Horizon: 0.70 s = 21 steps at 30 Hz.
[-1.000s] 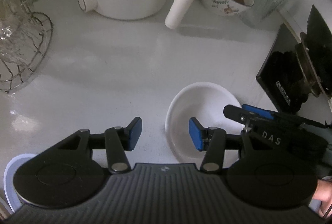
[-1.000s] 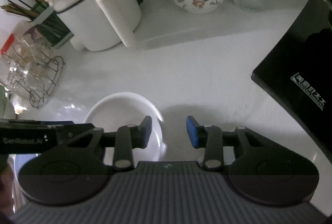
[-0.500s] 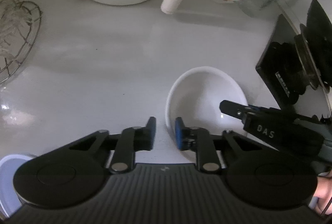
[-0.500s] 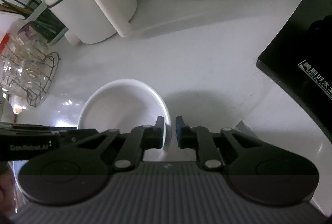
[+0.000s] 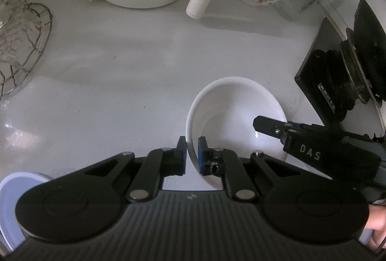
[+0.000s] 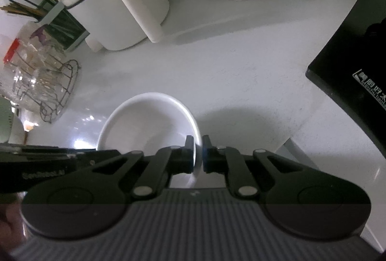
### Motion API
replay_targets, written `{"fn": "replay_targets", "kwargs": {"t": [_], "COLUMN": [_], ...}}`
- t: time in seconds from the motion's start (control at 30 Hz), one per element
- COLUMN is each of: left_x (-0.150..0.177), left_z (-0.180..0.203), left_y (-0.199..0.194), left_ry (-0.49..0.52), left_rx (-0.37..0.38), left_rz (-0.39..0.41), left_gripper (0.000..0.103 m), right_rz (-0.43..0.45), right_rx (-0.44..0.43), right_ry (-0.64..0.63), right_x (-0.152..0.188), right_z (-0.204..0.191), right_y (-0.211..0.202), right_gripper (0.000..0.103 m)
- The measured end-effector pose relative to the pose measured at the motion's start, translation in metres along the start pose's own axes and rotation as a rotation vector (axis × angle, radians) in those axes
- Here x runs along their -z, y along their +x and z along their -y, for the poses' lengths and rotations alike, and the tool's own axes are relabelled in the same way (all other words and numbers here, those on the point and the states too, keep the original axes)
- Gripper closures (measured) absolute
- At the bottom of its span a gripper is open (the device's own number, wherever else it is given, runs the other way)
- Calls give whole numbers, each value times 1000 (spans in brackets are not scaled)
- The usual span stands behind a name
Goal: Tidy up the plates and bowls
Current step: 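Lift the white bowl with both grippers and carry it toward the blue bowls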
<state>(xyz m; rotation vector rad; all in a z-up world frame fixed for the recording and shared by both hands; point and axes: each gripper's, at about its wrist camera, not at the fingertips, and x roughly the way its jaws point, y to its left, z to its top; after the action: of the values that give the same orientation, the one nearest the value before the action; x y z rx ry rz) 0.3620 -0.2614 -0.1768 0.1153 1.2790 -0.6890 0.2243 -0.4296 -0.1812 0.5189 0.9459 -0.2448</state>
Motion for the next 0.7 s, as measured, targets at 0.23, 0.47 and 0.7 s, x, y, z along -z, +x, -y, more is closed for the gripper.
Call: {"fn": "replay_targets", "kwargs": {"t": [0.23,0.47,0.7], "left_x": [5,14,22], "left_z": [-2,-2,2], "left_y": [-20,-49,-73], "left_ry": [-19,-36,-48], "left_rx": [-3,-3,-2], "left_rz": [30,76,118], "left_gripper": [92,92,92], "right_rz": [21,53,75], "right_rx": [-23,-52,-69], "right_ry": [-22,-41,-72], "right_x": [-1,1,3], "right_z": [-9,-19,-28], "right_y": [-16,-35,-55], "right_gripper": [93,93,93]}}
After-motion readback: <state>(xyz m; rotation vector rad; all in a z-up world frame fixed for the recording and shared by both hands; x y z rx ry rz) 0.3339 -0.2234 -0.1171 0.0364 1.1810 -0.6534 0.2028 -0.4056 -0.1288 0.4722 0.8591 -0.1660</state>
